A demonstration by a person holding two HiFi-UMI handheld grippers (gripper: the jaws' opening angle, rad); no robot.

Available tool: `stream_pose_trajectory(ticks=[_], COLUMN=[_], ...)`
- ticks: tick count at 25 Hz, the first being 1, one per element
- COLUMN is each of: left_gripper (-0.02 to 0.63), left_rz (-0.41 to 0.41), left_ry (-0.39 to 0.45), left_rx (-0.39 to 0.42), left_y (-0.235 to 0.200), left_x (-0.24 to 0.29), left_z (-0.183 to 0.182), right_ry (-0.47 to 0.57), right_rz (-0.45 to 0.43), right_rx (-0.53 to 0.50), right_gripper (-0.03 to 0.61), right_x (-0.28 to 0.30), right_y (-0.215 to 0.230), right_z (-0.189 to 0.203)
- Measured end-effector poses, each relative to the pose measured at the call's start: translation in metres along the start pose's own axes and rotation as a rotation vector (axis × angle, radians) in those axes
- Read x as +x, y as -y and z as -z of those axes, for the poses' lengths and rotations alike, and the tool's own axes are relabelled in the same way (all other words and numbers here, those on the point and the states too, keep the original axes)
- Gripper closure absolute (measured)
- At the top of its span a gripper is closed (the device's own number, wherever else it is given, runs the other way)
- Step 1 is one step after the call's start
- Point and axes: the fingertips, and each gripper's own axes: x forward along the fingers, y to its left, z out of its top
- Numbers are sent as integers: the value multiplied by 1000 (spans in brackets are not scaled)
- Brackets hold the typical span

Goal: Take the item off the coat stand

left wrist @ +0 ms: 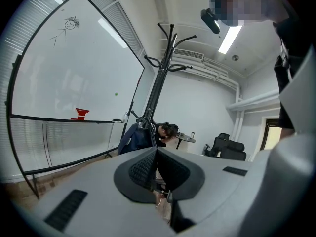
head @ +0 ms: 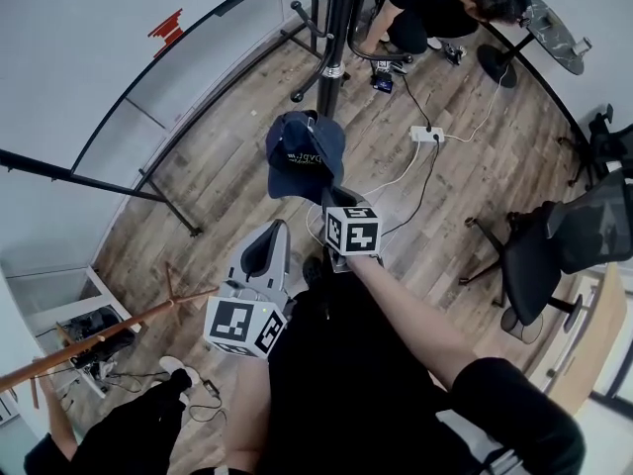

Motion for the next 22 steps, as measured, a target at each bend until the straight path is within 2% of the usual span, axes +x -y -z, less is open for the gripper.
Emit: stream_pose_trajectory(ticks=[5, 9, 16, 22], left_gripper=[598, 598, 598, 598], left_rz=[-19, -13, 49, 118], left_ry=[-6, 1, -29, -48], left_rx=[-10, -7, -12, 43], left_y=[-16, -12, 9, 45], left_x=[2, 7, 35, 67], left_z=[2, 1, 10, 2], right_ry=[21, 43, 110, 182], right_rz=[14, 43, 92, 87], right_rx=[-1, 17, 70, 72], right_gripper=[535, 535, 535, 535], right_x=[-29, -55, -104, -147], right_y=[15, 43, 84, 103], right_z=[1, -2, -23, -49])
